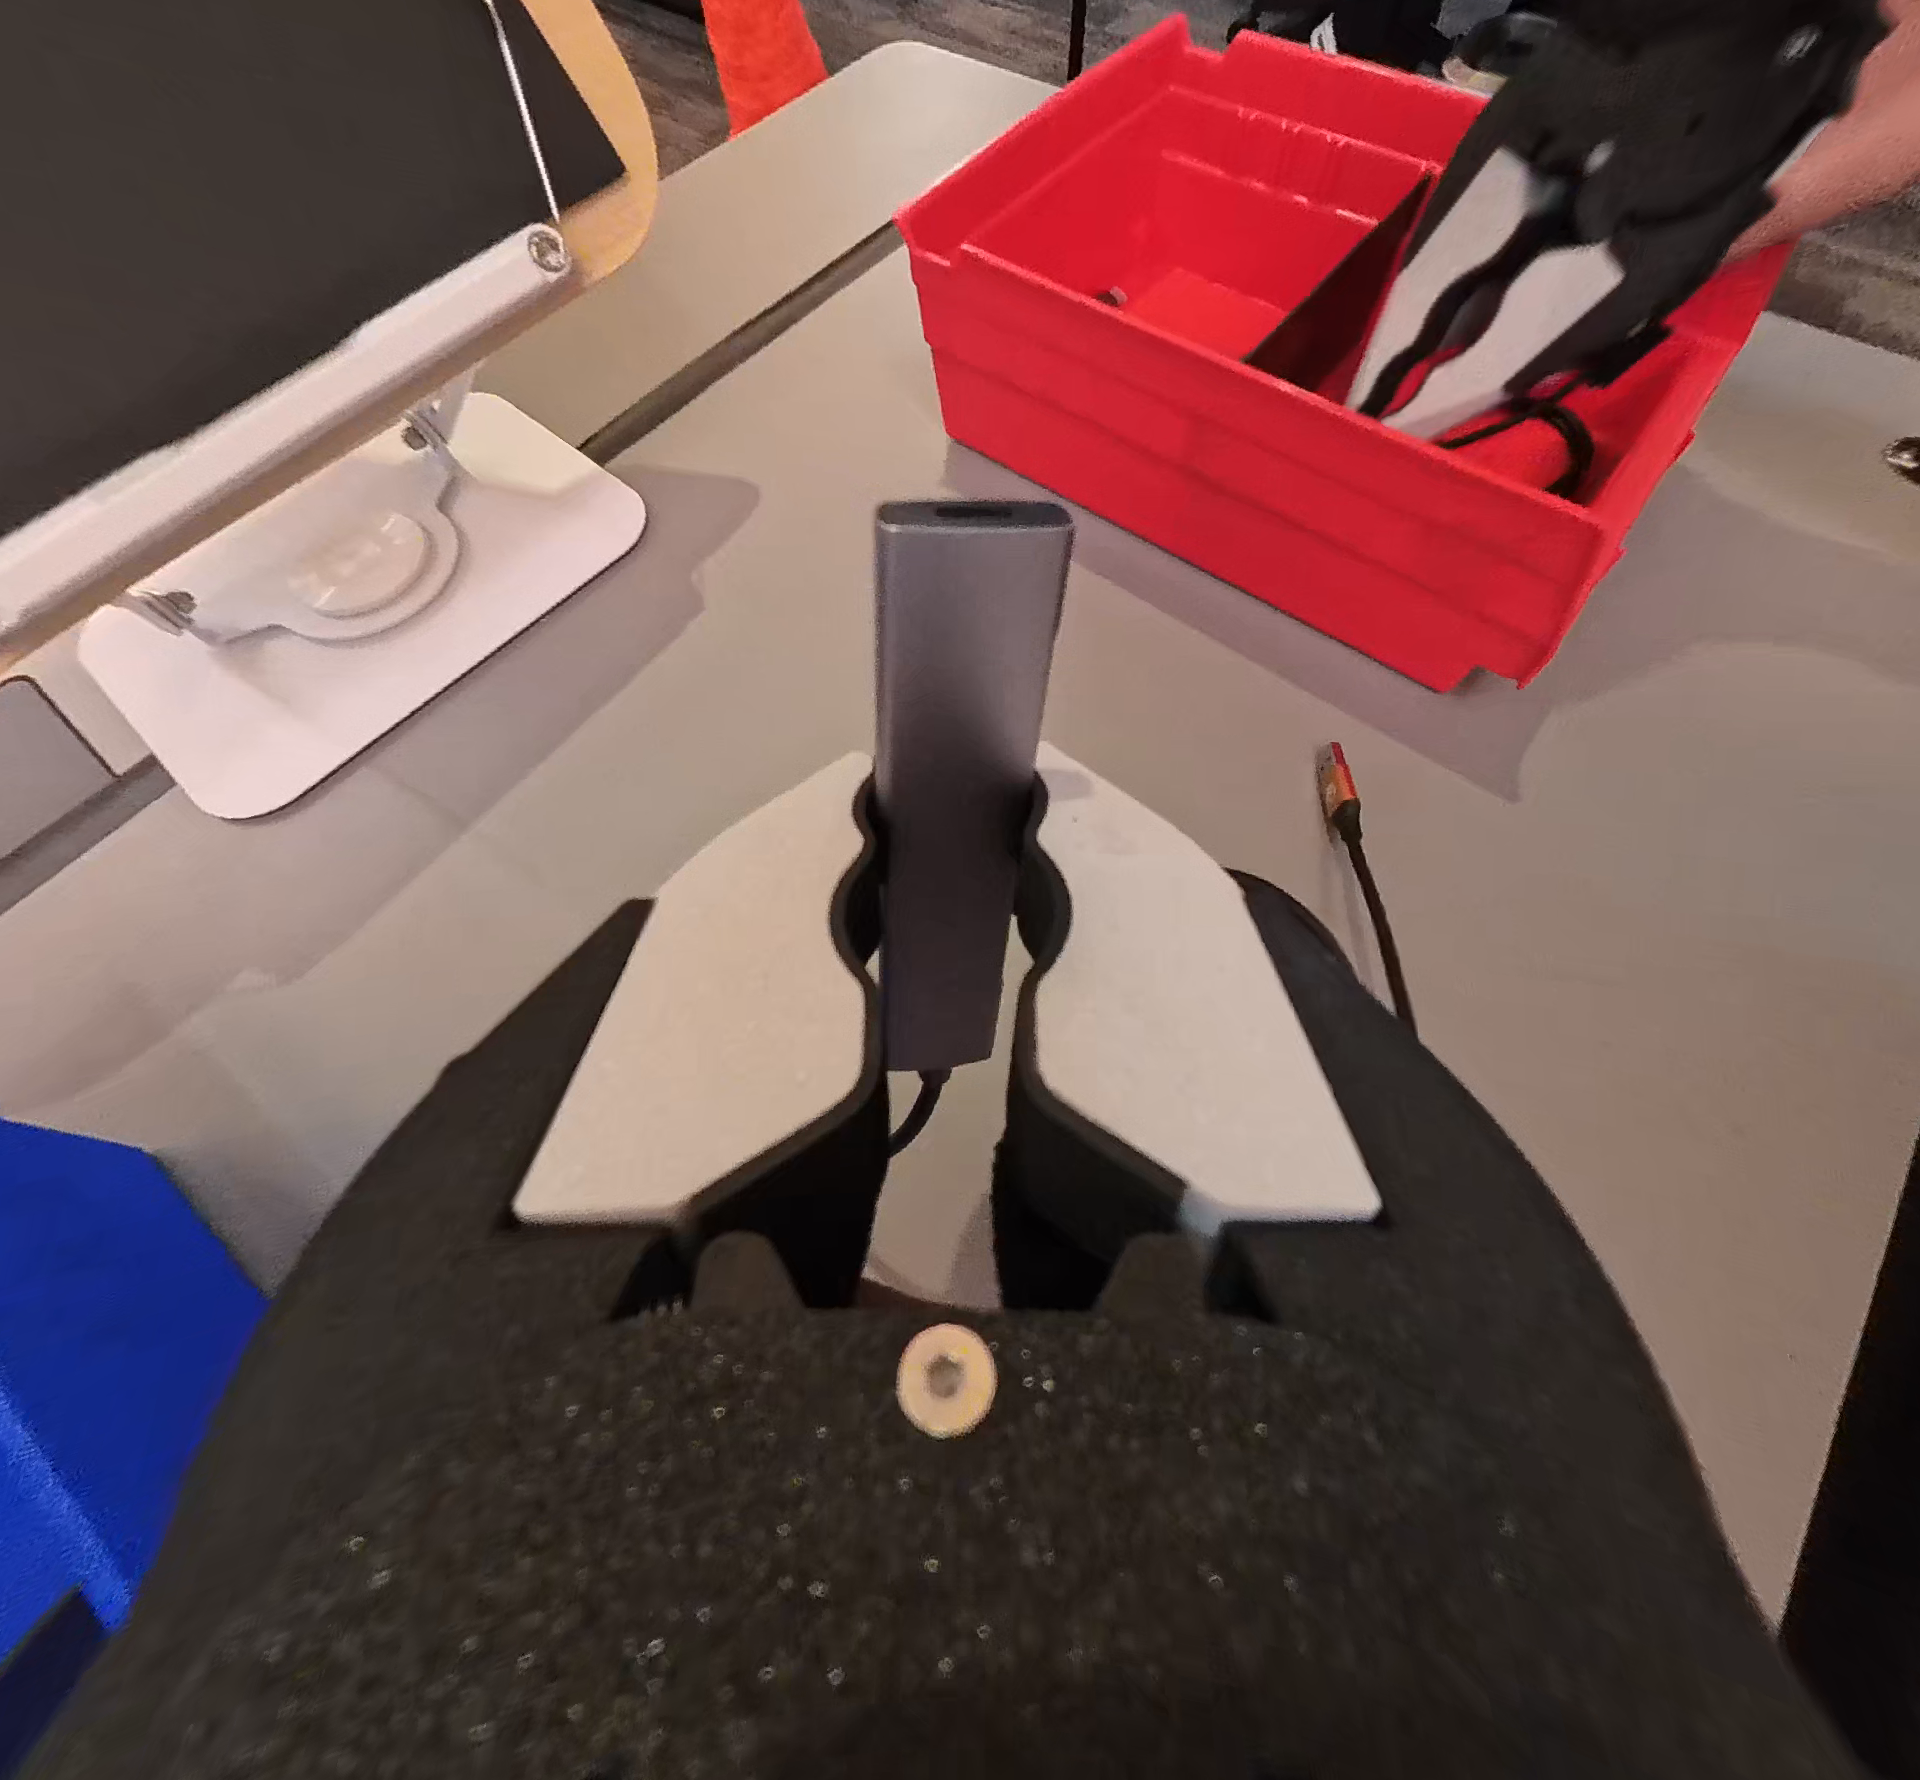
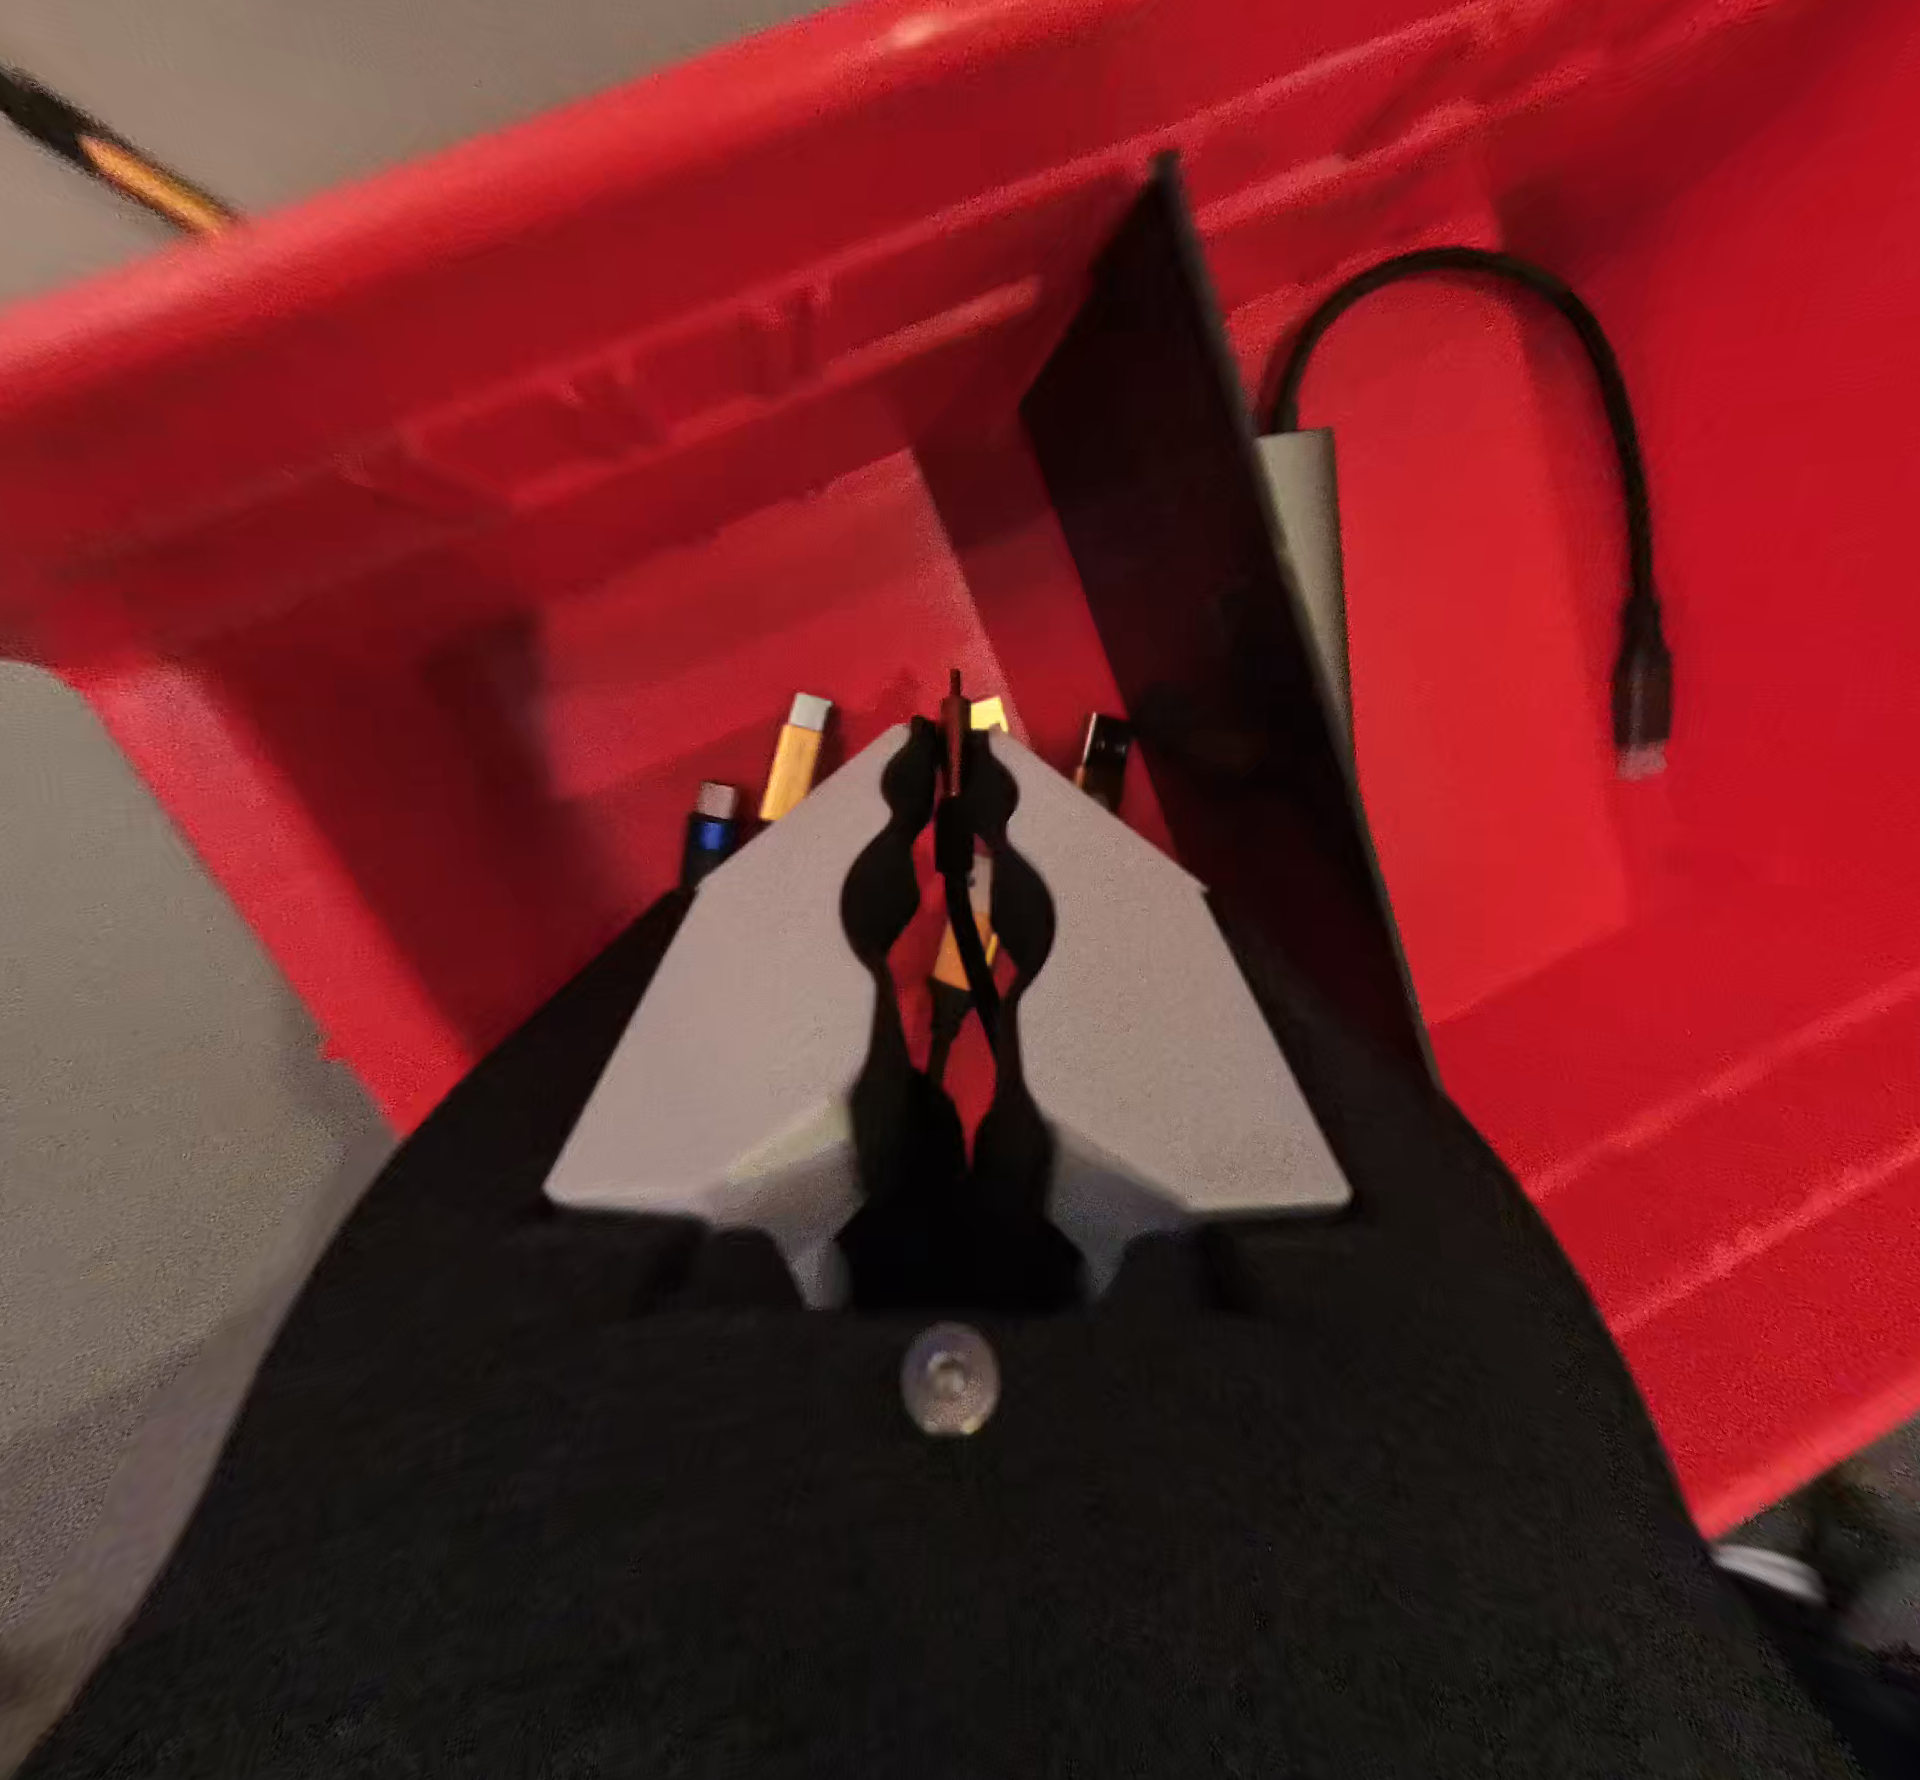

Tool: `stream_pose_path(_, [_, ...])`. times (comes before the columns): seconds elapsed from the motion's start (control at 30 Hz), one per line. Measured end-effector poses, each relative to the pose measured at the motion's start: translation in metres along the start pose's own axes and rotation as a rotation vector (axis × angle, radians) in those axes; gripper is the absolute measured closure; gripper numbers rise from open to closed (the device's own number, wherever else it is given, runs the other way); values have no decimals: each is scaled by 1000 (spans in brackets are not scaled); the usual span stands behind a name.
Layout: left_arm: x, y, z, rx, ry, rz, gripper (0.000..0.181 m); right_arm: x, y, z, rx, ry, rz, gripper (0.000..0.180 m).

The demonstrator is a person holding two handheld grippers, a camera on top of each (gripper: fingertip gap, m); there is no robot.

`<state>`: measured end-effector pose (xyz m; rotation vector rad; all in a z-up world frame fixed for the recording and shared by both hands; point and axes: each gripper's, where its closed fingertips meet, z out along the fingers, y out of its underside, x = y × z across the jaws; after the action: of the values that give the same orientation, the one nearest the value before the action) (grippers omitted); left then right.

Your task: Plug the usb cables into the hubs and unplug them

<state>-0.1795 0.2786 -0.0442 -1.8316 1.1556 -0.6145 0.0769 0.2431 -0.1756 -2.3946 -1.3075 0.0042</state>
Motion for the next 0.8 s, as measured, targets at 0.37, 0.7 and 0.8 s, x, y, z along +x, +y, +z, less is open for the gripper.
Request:
stream_pose_path(0.37, [6,-11,-9,117,215,-261,160,9,-76,-72,394,186,205,142])
stream_pose_path(0.7, [26,-28,-11,250,497,-552,160,-135,-231,-63,870,158,230,147])
stream_pose_path(0.8, [33,-28,-9,256,514,-565,160,-131,-247,-86,978,283,218,155])
